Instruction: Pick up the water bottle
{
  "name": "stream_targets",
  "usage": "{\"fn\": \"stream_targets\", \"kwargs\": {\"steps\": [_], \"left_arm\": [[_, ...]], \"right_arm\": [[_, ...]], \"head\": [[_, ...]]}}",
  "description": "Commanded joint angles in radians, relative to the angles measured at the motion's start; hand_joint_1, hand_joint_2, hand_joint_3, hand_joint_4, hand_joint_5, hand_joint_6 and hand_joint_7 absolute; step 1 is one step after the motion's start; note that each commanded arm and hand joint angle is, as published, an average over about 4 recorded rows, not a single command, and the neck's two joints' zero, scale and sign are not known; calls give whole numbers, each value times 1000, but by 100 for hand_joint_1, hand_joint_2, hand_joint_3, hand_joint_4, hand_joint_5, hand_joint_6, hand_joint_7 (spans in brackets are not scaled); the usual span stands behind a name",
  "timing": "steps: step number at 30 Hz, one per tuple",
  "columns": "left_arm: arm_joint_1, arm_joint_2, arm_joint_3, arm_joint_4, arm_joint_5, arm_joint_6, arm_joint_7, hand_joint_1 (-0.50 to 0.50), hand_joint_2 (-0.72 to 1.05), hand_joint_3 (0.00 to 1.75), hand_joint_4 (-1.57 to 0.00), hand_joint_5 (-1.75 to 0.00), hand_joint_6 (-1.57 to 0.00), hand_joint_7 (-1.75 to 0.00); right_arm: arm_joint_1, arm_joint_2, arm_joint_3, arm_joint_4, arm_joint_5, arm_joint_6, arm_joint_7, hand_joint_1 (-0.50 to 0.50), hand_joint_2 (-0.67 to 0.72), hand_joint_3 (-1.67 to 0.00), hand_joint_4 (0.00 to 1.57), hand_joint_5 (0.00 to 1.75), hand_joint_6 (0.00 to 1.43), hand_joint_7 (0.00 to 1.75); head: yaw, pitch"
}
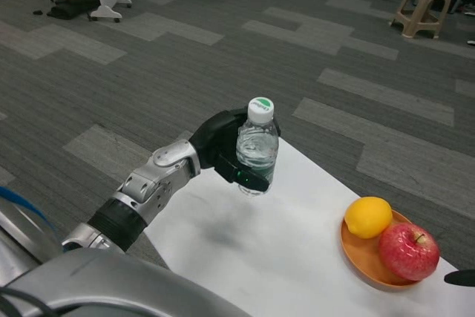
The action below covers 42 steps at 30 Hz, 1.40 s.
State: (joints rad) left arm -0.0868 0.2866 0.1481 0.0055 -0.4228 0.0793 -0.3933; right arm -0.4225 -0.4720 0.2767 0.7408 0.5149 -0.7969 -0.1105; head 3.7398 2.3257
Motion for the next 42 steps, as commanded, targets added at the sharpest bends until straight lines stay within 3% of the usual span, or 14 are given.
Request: {"fn": "stream_targets", "kwargs": {"steps": [1,5,17,33,42], "left_arm": [[-87,20,-55,-12,1,33,7,50,16,61,-79,-175,-86,-133],[-153,26,-123,37,-1,36,11,50,21,61,-79,-175,-86,-133],[-238,15,-172,117,1,36,27,50,21,61,-82,-175,-86,-133],[-214,-89,-84,111,62,22,29,50,25,61,-82,-175,-86,-133],[-212,-112,-45,102,91,10,29,50,25,70,-86,-175,-86,-133]], "right_arm": [[8,3,-3,-7,8,-2,-3,-25,50,0,0,0,0,7],[8,1,1,-11,8,-2,-3,-25,53,0,0,0,0,7],[7,10,-9,-38,8,-4,-3,-28,53,0,0,0,0,7],[7,26,-20,-52,8,-4,-3,-25,47,0,0,0,0,7],[7,34,-28,-57,8,-4,-3,-25,47,0,0,0,0,7]], "head": [[-133,29],[-234,75],[-321,193],[-326,231],[-324,211]]}}
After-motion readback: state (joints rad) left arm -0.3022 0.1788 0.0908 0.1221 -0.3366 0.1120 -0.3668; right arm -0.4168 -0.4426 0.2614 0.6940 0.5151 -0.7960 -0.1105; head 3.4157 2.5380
